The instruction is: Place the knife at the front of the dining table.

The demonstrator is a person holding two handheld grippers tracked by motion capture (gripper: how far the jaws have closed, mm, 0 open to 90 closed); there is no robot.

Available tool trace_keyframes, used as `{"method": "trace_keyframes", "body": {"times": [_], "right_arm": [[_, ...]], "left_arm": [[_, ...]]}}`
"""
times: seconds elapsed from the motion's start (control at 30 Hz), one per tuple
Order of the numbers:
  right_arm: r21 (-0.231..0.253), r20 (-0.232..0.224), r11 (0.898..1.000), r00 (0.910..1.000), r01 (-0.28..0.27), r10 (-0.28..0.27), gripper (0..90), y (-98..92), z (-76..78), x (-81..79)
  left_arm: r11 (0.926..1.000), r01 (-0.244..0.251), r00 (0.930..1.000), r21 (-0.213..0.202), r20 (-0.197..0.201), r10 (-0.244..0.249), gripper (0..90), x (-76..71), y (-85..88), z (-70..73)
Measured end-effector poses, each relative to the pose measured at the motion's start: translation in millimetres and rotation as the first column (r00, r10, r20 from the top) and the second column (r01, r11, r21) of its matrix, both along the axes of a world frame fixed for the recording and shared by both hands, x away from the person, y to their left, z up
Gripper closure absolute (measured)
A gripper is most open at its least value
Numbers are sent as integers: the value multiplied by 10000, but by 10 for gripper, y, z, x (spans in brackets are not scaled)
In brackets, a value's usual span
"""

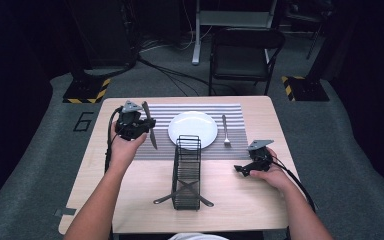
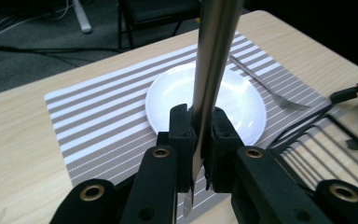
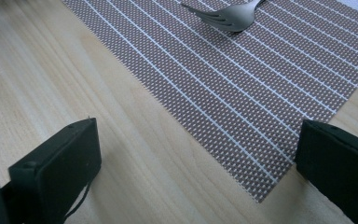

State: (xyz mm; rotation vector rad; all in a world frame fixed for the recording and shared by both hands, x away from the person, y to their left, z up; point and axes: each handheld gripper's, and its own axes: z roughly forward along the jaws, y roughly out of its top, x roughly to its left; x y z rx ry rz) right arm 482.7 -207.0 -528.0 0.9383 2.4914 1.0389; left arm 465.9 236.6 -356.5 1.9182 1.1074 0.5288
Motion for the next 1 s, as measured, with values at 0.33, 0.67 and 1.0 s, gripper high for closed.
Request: {"method": "trace_keyframes", "body": {"times": [0.33, 0.67, 1.0], "right_arm": [[2, 0, 10000, 10000, 5, -5, 0, 0, 0, 0], [3, 0, 10000, 10000, 1, -1, 0, 0, 0, 0], [3, 1, 10000, 10000, 4, -4, 0, 0, 0, 0]], "left_arm": [[9983, -581, 9981, -35, -210, 581, 828, 129, 114, -265], [9967, -803, 9961, 78, -350, 806, 828, 232, 122, -397], [9962, -870, 9956, 19, -360, 870, 827, 336, 104, -511]]}}
